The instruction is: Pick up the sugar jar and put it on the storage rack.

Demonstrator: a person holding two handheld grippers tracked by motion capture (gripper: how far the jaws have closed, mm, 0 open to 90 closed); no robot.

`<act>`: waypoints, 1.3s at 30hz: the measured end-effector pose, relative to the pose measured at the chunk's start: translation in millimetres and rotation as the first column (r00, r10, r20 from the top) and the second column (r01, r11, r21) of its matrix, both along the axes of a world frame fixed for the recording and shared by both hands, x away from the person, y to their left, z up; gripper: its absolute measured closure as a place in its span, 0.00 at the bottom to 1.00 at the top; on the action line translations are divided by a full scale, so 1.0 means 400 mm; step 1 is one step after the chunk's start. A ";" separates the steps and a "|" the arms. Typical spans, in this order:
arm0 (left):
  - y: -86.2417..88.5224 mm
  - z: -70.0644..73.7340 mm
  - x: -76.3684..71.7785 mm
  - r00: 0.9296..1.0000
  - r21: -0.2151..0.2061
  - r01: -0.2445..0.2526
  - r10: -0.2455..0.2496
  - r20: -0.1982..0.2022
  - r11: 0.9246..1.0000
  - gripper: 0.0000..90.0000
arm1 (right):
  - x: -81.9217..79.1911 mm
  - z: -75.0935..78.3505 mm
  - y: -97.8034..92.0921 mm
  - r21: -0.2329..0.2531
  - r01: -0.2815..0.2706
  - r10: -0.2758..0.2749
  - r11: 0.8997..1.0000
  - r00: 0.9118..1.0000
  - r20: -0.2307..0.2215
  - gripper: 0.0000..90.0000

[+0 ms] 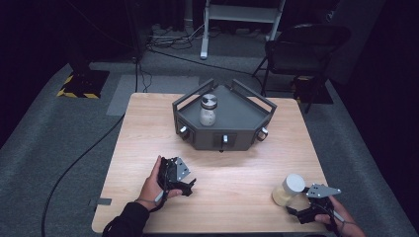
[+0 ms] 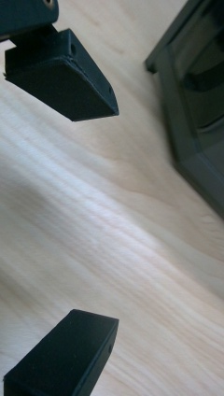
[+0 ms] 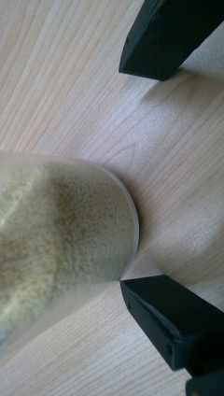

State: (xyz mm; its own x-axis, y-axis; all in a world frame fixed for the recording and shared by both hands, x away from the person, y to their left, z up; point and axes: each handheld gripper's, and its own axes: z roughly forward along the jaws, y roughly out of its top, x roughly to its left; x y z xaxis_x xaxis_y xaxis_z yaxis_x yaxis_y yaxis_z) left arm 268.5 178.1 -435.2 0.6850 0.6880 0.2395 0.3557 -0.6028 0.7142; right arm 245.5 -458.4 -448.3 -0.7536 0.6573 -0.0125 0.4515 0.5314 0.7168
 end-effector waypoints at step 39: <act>0.140 -0.031 0.027 0.974 -0.130 -0.065 0.035 -0.222 0.989 0.00 | 0.000 0.000 0.000 0.000 0.000 0.000 1.000 1.000 -0.001 0.00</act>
